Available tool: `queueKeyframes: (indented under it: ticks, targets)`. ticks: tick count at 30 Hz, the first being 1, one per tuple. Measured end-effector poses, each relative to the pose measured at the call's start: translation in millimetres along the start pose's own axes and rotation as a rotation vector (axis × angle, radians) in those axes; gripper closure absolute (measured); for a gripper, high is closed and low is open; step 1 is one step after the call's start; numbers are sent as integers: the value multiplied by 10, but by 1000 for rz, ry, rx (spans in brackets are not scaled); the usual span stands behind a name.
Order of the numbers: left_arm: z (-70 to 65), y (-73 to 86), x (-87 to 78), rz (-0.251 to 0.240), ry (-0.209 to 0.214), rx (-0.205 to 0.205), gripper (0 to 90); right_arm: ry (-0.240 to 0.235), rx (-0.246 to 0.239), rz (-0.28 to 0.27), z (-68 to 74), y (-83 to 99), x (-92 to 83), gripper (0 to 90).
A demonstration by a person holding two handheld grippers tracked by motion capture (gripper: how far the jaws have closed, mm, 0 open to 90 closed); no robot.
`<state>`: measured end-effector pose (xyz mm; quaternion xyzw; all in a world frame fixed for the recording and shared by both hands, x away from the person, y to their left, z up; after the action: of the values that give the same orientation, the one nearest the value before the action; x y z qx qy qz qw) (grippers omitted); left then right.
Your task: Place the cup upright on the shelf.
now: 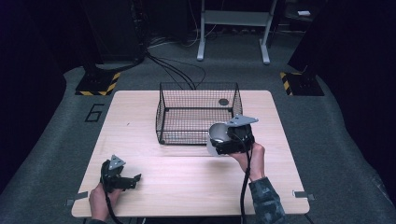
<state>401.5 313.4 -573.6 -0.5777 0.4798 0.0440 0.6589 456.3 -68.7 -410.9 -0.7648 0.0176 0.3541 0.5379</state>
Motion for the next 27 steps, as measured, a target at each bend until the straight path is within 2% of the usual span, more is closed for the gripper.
queueKeyframes:
  ticks: [9,11,12,18,27]
  targets:
    - [0,-1,5,-6,0,0,4,-2,1,-10,-21,-136,-4,55]
    - [1,-2,6,-9,-4,0,4,-4,-12,-18,-37,-179,-5,55]
    - [0,-1,5,-6,-3,0,4,-5,3,-17,-30,-191,-7,56]
    - [0,-2,7,-9,-3,0,4,-6,-9,-25,-69,-288,-1,55]
    - [0,-1,5,-6,0,0,4,-4,1,-32,-113,-442,21,55]
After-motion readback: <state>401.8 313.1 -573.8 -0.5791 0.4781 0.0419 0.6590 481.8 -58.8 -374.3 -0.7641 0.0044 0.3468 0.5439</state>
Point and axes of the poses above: each handheld gripper's, and its own axes: x roughly forward along the jaws, y roughly out of its underside, z roughly to its left, the point moved 6 cm from there along x, roughly forward along the jaws, and after that the axes turned 11 degrees about y, right-handed, at the moved point
